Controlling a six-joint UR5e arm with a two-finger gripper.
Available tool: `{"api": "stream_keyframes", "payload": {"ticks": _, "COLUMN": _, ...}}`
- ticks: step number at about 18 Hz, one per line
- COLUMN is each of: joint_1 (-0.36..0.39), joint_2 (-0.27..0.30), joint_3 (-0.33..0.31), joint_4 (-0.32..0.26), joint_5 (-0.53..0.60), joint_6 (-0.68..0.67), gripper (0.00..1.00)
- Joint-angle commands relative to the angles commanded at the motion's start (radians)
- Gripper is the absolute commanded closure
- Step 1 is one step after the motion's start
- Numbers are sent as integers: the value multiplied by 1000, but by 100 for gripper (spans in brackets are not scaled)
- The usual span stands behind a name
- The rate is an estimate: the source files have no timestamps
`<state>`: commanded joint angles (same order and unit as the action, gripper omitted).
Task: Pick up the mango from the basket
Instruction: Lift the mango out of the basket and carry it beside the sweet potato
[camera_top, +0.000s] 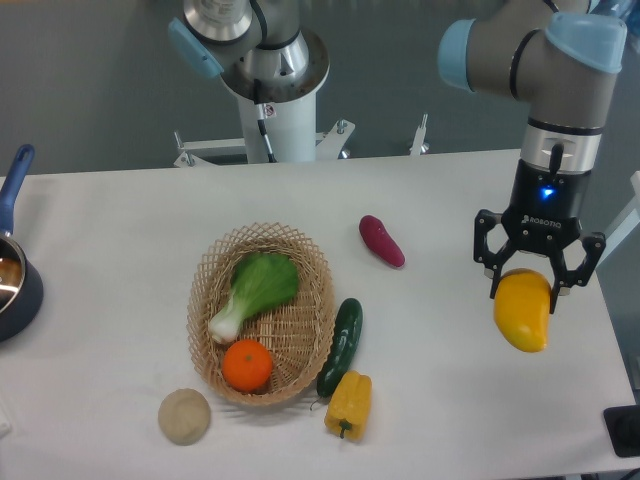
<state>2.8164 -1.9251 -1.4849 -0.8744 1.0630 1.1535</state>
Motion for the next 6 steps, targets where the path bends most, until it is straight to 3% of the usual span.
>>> {"api": "stream_keyframes", "payload": {"ticks": 6, "joint_1": 5, "joint_2": -6, "joint_3": 14, "joint_4": 2, "joint_5": -2, "joint_6": -2, "gripper": 60}}
